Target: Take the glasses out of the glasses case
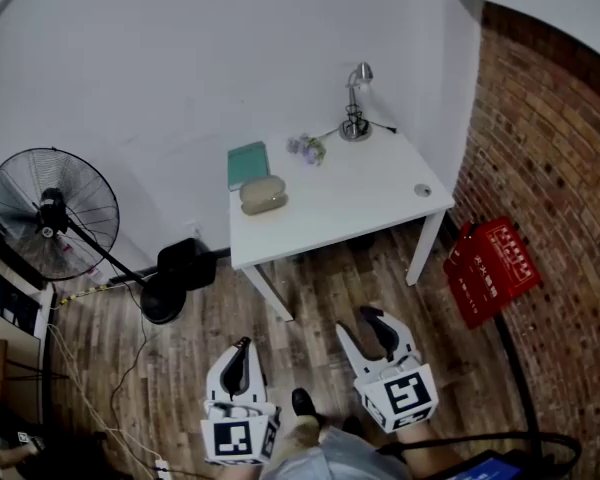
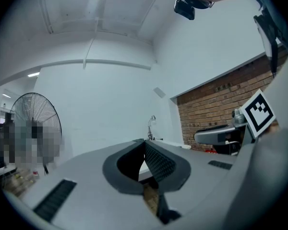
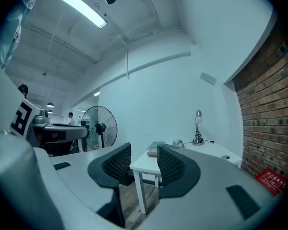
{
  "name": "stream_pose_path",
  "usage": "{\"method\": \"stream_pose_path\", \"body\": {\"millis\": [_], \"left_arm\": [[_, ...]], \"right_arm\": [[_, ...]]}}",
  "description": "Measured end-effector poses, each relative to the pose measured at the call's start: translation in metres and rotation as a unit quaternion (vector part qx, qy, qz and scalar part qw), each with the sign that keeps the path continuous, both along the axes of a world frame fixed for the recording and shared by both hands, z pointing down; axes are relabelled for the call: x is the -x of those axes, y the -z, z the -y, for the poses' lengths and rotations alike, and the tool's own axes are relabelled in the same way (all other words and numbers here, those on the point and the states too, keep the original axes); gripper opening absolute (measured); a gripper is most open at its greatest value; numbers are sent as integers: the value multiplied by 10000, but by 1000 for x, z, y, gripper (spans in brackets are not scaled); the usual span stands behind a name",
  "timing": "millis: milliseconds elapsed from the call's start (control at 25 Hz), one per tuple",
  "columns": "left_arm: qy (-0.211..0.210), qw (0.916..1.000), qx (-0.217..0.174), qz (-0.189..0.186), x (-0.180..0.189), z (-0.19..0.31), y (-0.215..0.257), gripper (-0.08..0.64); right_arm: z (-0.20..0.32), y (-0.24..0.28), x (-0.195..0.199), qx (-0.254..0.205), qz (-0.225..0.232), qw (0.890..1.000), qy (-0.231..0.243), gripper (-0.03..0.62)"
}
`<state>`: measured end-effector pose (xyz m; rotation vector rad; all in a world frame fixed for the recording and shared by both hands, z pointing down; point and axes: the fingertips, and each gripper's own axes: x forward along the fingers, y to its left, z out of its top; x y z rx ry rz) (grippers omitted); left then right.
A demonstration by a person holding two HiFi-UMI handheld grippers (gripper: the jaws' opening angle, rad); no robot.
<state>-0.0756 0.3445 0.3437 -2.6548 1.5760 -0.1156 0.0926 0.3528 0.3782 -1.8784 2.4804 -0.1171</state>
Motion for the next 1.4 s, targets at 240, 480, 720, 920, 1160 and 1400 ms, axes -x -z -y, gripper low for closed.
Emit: {"method": "stream_pose_path", "body": {"millis": [240, 480, 720, 920, 1160, 1400], "left_arm": [[11, 10000, 51, -68, 1, 24, -7, 6], [108, 9996, 128, -239, 11, 73, -19, 6], [193, 9989, 244, -349, 30, 144, -27, 6], [152, 9987, 194, -442, 52, 212, -19, 6], [13, 9983, 76, -581, 66, 277, -6, 6], [-231, 9984, 139, -506, 69, 314, -12, 6]], "right_arm": [[25, -5, 5, 68, -132, 9998, 122, 189], [65, -15, 3, 194, -284, 9994, 61, 189], [132, -23, 17, 344, -477, 9982, 92, 189], [200, -13, 37, 353, -532, 9979, 59, 186], [269, 9, 56, 127, -666, 9977, 7, 179], [311, 17, 67, 24, -776, 9969, -119, 175]]}}
